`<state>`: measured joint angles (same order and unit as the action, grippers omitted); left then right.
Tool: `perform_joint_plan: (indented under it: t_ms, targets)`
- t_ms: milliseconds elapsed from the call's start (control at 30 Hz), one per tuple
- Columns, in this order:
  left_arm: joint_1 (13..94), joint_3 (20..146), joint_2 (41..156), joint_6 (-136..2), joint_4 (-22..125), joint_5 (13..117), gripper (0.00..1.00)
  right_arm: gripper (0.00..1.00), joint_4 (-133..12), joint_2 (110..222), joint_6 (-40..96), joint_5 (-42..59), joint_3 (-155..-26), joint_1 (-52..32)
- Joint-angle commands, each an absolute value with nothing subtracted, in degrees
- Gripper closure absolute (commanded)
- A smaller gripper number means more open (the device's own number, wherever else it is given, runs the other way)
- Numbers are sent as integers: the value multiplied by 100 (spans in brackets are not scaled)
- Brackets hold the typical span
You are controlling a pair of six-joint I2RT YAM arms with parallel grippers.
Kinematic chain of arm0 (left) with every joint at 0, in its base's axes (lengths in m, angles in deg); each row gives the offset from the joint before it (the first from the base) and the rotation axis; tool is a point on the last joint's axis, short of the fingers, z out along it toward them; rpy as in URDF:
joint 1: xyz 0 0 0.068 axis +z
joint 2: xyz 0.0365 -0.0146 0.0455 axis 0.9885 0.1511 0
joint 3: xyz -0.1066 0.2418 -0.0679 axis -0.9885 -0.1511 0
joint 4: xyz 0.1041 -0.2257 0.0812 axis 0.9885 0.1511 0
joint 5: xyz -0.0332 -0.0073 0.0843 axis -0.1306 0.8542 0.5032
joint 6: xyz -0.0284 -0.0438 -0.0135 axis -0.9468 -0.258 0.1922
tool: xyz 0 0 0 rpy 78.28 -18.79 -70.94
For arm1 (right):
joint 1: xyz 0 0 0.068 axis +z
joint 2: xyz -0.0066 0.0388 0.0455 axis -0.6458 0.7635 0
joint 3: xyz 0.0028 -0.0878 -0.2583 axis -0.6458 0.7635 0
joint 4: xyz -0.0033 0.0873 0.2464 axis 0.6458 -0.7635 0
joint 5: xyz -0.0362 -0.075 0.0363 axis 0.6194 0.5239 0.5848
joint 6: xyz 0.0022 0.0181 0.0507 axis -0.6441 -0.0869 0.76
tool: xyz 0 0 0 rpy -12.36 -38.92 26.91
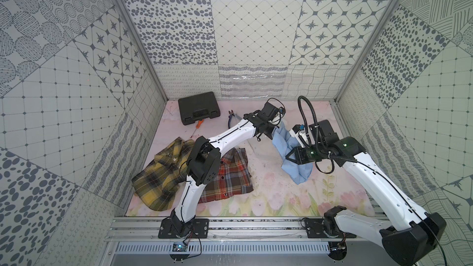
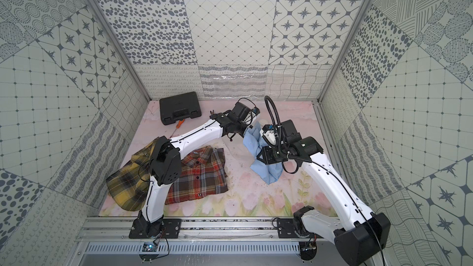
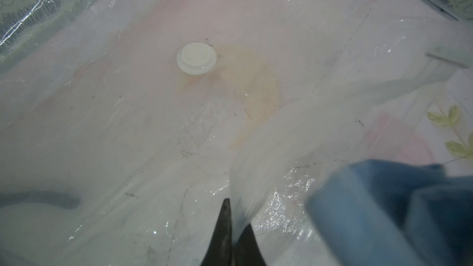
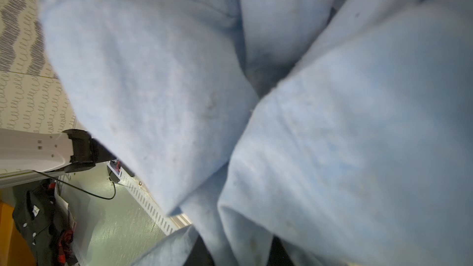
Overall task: Place the folded shirt into the vacuum bag
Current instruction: Open the vacuum bag at the center of the board, then place the shirt in the vacuum bag.
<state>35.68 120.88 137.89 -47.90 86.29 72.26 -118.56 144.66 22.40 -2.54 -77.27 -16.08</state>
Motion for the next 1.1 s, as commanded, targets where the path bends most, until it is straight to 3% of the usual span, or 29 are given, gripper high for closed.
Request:
perform_joint_plan:
  t_ms: [0, 267, 667, 1000, 1067]
  targets:
    - [3665, 12311, 13677, -5239, 9023, 6662, 99, 100, -10968, 14838, 2196, -95, -7390, -1551]
    - [3662, 12425, 13423, -5229, 9165, 6351, 99, 100, -10262, 15629, 2416, 395, -6890, -1545]
    - [3464, 11223, 12895, -5322, 8520, 6347, 99, 100, -9907, 15331, 2893, -105, -7206, -1552]
    - [3411, 10992, 12605, -5469, 8299, 6338, 99, 100, -9136, 16291, 2850, 714, -7060, -1486]
    - [3415, 11031, 12658, -5449, 8339, 6348, 99, 90, -9036, 16466, 2825, 614, -6991, -1457]
